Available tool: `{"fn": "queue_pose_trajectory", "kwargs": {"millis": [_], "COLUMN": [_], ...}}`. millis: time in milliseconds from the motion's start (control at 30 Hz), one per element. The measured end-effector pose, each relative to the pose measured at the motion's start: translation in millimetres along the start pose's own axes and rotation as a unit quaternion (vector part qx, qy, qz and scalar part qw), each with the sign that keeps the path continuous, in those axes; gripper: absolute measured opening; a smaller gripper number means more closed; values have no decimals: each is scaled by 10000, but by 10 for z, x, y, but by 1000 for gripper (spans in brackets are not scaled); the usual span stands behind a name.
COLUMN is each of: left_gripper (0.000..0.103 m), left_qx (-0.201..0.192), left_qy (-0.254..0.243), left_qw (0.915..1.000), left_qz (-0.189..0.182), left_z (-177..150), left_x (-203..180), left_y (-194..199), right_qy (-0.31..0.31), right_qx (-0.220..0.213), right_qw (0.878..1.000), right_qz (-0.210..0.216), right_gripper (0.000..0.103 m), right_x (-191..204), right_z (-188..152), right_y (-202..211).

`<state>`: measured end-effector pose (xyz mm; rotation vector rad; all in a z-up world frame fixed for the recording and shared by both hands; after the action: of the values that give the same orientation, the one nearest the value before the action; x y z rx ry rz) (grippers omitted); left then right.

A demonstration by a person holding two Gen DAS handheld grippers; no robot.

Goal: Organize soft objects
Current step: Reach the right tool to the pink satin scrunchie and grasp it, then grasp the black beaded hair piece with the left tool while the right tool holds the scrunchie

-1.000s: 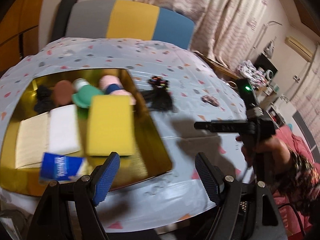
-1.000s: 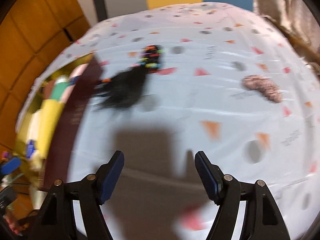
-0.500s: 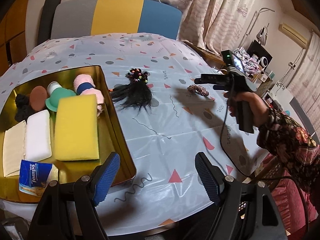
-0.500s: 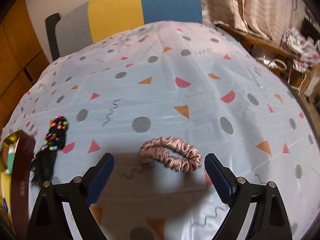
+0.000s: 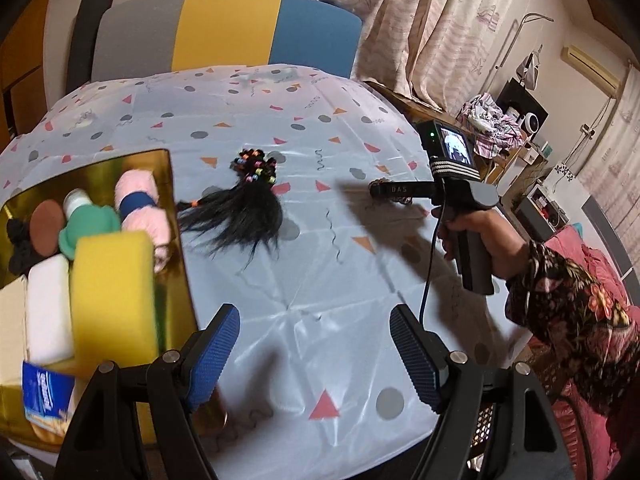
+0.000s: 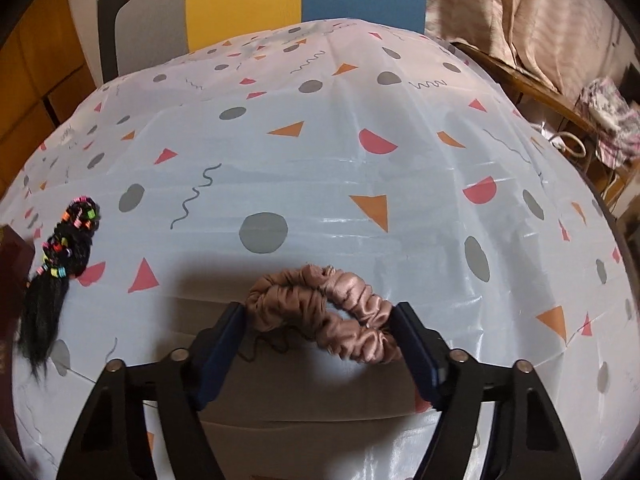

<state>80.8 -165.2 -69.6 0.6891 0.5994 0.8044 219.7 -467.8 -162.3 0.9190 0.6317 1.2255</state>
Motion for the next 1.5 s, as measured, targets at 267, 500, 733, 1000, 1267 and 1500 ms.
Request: {"fn": "queue_pose_trajectory", "kwargs": {"millis": [267,500,733,1000,1267,1500], "left_gripper": [79,79,79,79,79,80], "left_qx": [29,116,179,441,506,546], "left_qy": [138,211,210,397,152,-6], "left_qw": [9998,9987,9965,9874,9807,9803], "left_qz": [116,445,787,1465,1880,1900], "left_z": [187,412,768,1096,1245,1251], "left_x": [27,76,92,336,574,643], "left_y": [-148,-349,-663,-1237,-1569,-1701], "right_qy": [-69,-634,-896,-1072,-895,-611], "right_qx": [124,258,126,367,-11,166], "right_qw": [9996,9975,9931,9902,9944,9962], "right_qz": [-237,183,747,821,559,595], "right_gripper": [38,15,15,15,56,57], "right_x": [-51,-182,-146,-152,-163,-13], "right_z": [1,11,34,-13,82,85], "right_y": [-4,72,291,277,400,113]}}
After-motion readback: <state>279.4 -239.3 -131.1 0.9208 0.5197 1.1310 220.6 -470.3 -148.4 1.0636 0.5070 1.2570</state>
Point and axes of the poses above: each gripper's, at about its wrist camera, not at the fingertips, and y roughly against the way its jaws point, x to its left, z to its top, the point moved 4 cm from there along -y, roughly the way its jaws point, and after that the axes turned 4 degrees about -y, right-handed, at the moved point
